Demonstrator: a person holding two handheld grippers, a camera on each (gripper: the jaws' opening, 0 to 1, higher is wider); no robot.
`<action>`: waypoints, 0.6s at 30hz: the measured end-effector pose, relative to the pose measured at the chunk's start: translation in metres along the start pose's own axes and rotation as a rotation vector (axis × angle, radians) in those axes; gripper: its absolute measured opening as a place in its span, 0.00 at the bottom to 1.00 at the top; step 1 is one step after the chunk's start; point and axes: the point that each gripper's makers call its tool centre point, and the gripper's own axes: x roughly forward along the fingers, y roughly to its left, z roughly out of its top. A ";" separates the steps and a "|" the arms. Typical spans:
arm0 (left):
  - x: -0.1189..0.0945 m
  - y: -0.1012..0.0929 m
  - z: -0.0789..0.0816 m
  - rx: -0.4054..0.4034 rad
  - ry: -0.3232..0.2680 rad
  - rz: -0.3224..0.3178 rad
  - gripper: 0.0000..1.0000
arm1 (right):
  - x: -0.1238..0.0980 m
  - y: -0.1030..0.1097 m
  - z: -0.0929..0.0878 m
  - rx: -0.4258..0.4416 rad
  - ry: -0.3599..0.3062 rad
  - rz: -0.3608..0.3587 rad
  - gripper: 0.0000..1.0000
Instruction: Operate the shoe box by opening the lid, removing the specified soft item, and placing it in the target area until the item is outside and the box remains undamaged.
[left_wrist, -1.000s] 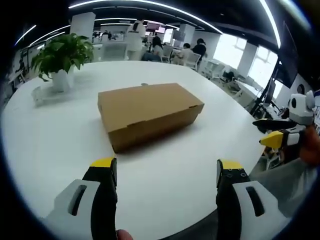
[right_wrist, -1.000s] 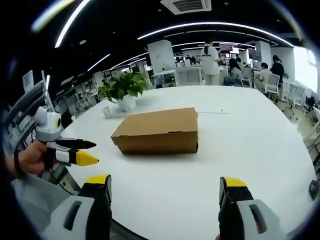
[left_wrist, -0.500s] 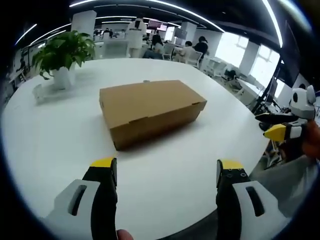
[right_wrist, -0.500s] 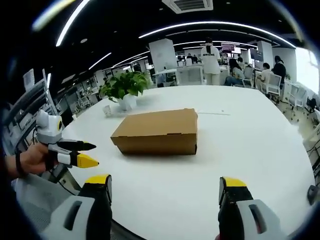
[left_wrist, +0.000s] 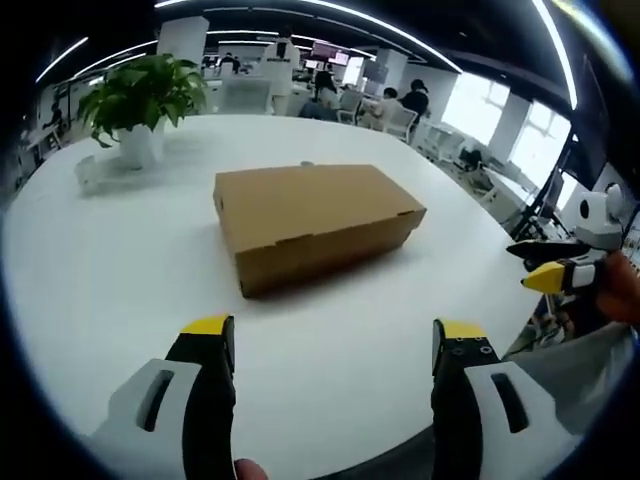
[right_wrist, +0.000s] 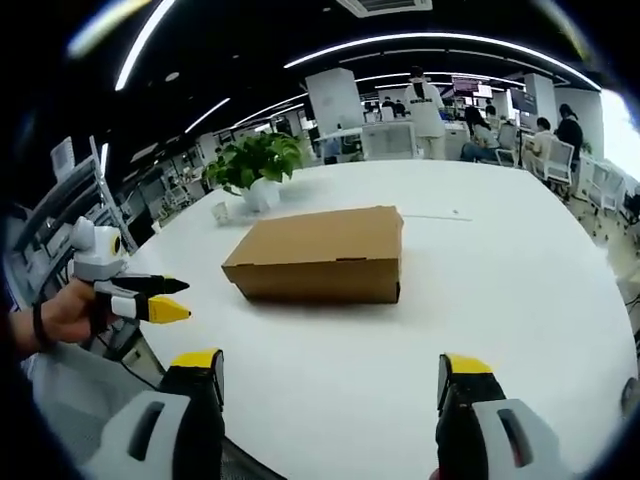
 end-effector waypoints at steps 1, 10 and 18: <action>0.000 0.000 0.000 -0.006 0.000 0.000 0.79 | 0.002 0.000 -0.001 -0.001 0.005 0.005 0.87; 0.001 0.006 -0.005 -0.035 0.010 0.014 0.79 | 0.021 -0.006 0.000 0.008 0.027 0.055 0.86; 0.004 0.011 -0.010 -0.063 0.021 0.023 0.78 | 0.037 -0.023 0.006 0.009 0.038 0.074 0.86</action>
